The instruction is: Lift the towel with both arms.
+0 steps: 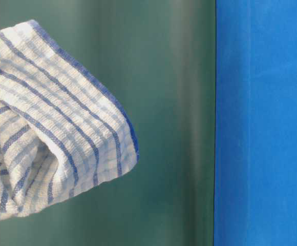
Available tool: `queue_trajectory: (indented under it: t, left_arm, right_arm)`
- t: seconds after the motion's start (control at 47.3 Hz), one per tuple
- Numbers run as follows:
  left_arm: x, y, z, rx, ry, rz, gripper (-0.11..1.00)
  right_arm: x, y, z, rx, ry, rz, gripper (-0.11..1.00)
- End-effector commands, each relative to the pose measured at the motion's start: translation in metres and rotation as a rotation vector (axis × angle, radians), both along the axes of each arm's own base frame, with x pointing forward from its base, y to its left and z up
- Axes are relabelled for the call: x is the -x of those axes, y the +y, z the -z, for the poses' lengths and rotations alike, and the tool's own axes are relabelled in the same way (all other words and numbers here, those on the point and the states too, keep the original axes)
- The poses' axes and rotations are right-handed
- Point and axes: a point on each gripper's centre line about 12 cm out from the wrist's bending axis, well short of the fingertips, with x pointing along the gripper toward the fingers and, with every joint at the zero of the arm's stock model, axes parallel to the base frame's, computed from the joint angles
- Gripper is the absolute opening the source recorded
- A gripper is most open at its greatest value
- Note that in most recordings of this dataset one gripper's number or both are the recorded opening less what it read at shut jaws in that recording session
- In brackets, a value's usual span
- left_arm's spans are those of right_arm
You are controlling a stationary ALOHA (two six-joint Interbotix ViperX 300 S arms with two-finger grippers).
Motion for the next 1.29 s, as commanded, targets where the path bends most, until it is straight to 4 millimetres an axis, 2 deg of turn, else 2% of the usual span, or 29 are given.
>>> queue_trajectory:
  t: [0.0, 0.085, 0.148, 0.254, 0.317, 0.381, 0.423, 0.487, 0.571, 0.698, 0.889, 1.016, 1.27]
  left_arm:
    - [0.003, 0.005, -0.012, 0.000, -0.034, -0.016, 0.05]
    - [0.004, 0.009, -0.012, 0.001, -0.035, -0.027, 0.11]
    - [0.005, 0.010, -0.012, 0.001, -0.038, -0.030, 0.27]
    - [0.006, 0.010, -0.012, -0.005, -0.040, -0.032, 0.61]
    - [0.008, 0.010, -0.012, -0.008, -0.041, -0.030, 0.80]
    - [0.009, 0.010, -0.011, -0.014, -0.038, -0.030, 0.89]
    - [0.010, 0.010, -0.010, -0.017, -0.037, -0.027, 0.89]
    - [0.010, 0.010, -0.007, -0.018, -0.031, -0.027, 0.87]
    - [0.010, 0.010, -0.001, -0.017, -0.017, -0.027, 0.87]
    - [0.006, 0.006, 0.018, -0.015, 0.028, -0.015, 0.87]
    - [-0.009, -0.005, 0.066, -0.014, 0.101, 0.017, 0.87]
    - [-0.024, -0.011, 0.096, -0.013, 0.119, 0.032, 0.87]
    - [-0.053, -0.014, 0.152, -0.020, 0.199, 0.036, 0.87]
  right_arm:
    - [0.001, -0.001, -0.013, 0.008, -0.035, 0.000, 0.10]
    - [0.001, -0.001, -0.014, 0.020, -0.039, -0.002, 0.10]
    - [0.001, -0.002, -0.014, 0.027, -0.040, 0.002, 0.10]
    - [0.001, -0.007, -0.014, 0.022, -0.040, 0.019, 0.12]
    - [0.001, -0.010, -0.013, 0.022, -0.035, 0.030, 0.31]
    - [0.002, -0.011, -0.012, 0.027, -0.034, 0.032, 0.49]
    - [0.002, -0.011, -0.010, 0.027, -0.028, 0.033, 0.61]
    - [0.002, -0.011, -0.007, 0.025, -0.017, 0.035, 0.69]
    - [0.004, -0.011, 0.000, 0.016, 0.005, 0.041, 0.64]
    - [0.006, -0.011, 0.017, -0.017, 0.045, 0.056, 0.66]
    - [0.011, -0.003, 0.066, -0.068, 0.139, 0.061, 0.66]
    - [0.016, 0.010, 0.100, -0.100, 0.180, 0.039, 0.66]
    - [0.023, 0.021, 0.165, -0.152, 0.259, 0.034, 0.66]
